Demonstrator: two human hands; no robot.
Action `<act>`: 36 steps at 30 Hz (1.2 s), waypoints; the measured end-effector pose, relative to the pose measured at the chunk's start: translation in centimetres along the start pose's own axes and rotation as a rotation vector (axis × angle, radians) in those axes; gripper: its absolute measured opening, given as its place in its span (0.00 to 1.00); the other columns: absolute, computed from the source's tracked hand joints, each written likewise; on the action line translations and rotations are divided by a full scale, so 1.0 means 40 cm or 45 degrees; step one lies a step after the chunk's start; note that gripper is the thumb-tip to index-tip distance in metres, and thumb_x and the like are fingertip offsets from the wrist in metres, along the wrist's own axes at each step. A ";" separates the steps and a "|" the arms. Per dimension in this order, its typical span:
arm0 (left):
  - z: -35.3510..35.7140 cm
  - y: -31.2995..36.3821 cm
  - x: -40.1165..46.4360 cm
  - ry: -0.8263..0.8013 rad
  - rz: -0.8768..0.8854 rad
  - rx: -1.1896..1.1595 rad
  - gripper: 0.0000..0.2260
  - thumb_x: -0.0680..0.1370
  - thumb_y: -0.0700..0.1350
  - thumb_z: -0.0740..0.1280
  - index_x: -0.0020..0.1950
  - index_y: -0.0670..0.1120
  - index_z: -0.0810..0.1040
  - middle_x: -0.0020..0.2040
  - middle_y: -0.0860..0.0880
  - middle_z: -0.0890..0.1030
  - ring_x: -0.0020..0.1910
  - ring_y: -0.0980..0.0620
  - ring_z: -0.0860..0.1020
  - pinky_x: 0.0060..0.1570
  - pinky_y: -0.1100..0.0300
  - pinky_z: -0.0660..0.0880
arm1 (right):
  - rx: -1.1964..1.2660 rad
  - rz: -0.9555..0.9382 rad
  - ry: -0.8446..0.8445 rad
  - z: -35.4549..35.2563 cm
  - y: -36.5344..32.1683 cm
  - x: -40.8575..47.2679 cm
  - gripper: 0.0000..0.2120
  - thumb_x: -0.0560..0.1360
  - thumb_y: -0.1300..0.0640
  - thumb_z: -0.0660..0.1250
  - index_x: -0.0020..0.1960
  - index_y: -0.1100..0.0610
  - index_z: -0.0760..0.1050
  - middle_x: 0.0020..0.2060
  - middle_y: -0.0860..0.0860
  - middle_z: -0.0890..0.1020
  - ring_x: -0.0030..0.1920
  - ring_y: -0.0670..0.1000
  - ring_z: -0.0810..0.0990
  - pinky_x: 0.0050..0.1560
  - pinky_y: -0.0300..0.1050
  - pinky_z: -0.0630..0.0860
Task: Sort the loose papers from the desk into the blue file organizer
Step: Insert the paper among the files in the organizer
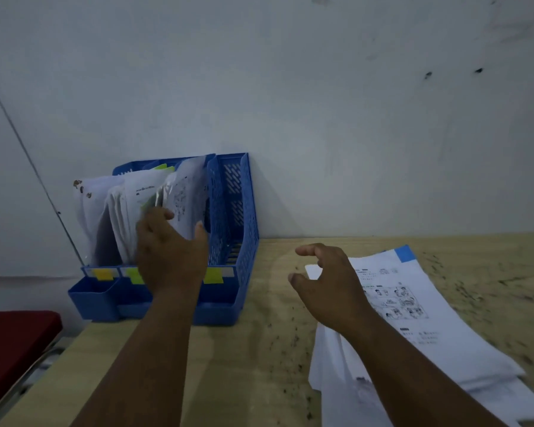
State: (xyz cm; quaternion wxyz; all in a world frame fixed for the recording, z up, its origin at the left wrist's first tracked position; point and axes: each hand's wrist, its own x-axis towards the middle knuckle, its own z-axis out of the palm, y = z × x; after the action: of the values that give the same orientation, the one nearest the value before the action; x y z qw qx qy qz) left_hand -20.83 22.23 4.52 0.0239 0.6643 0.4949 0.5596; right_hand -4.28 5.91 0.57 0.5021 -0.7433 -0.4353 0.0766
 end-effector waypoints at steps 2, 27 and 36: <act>0.004 0.049 -0.047 -0.019 0.140 -0.145 0.15 0.76 0.49 0.74 0.53 0.45 0.71 0.47 0.45 0.75 0.41 0.47 0.74 0.36 0.55 0.68 | -0.015 0.027 0.014 -0.022 0.019 -0.016 0.19 0.74 0.50 0.73 0.61 0.39 0.73 0.61 0.41 0.71 0.59 0.42 0.71 0.55 0.40 0.69; 0.180 0.169 -0.449 -1.034 -0.098 -0.433 0.05 0.75 0.50 0.72 0.50 0.56 0.82 0.45 0.61 0.82 0.46 0.66 0.77 0.43 0.71 0.70 | -0.460 0.220 -0.204 -0.129 0.212 -0.108 0.34 0.51 0.32 0.73 0.56 0.40 0.75 0.53 0.43 0.77 0.57 0.51 0.75 0.58 0.52 0.76; 0.172 0.178 -0.445 -1.028 -0.193 -0.526 0.07 0.75 0.49 0.73 0.52 0.55 0.83 0.44 0.58 0.83 0.44 0.62 0.81 0.47 0.61 0.78 | -0.598 0.213 -0.256 -0.133 0.167 -0.124 0.32 0.59 0.35 0.74 0.59 0.45 0.75 0.54 0.48 0.75 0.59 0.55 0.71 0.59 0.54 0.73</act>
State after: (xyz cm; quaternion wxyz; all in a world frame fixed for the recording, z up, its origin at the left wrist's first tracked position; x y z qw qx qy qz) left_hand -8.98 10.03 -6.68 0.3877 0.7724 0.3713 0.3394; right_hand -0.56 -2.09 -3.88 0.2621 -0.8615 -0.4259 0.0882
